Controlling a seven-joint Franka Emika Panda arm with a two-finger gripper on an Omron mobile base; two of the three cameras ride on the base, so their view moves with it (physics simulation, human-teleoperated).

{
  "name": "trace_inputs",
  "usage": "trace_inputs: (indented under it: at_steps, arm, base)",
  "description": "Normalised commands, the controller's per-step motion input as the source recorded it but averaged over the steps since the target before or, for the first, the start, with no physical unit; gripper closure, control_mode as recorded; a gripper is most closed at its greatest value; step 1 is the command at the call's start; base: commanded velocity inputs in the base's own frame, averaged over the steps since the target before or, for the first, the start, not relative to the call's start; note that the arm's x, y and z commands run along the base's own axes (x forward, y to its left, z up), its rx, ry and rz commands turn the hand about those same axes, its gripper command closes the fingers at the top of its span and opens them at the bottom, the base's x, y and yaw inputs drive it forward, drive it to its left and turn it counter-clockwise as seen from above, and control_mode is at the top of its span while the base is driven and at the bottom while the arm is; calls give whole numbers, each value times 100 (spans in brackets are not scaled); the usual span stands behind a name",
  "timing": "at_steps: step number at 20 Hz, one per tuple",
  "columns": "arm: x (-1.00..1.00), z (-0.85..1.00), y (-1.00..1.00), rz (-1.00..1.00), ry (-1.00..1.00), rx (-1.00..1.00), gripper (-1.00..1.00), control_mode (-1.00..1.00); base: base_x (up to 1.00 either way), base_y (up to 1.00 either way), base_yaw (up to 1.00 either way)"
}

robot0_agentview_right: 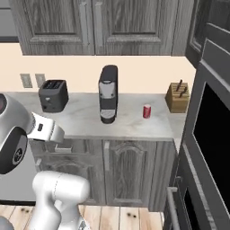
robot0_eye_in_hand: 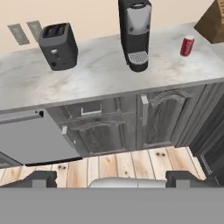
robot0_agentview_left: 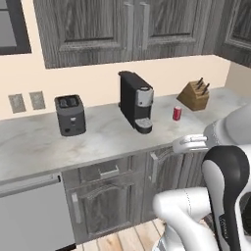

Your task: Four empty soda cans are scattered around the kitchen. Gather all the cans and cluster them next to the stove for recycling.

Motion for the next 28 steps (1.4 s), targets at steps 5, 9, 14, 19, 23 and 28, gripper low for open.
trace_inputs:
  at_steps: [5, 9, 14, 19, 23, 28]
  arm:
    - [0, 0, 0, 0, 0, 0, -100, 100]
    - [0, 0, 0, 0, 0, 0, -100, 100]
    - [0, 0, 0, 0, 0, 0, -100, 100]
    - [0, 0, 0, 0, 0, 0, -100, 100]
    - [0, 0, 0, 0, 0, 0, -100, 100]
    - [0, 0, 0, 0, 0, 0, -100, 100]
  base:
    - [48, -33, 0]
    - [48, -13, 0]
    - [26, -26, 0]
    - [24, -40, 0]
    - [31, -21, 0]
    - [30, -11, 0]
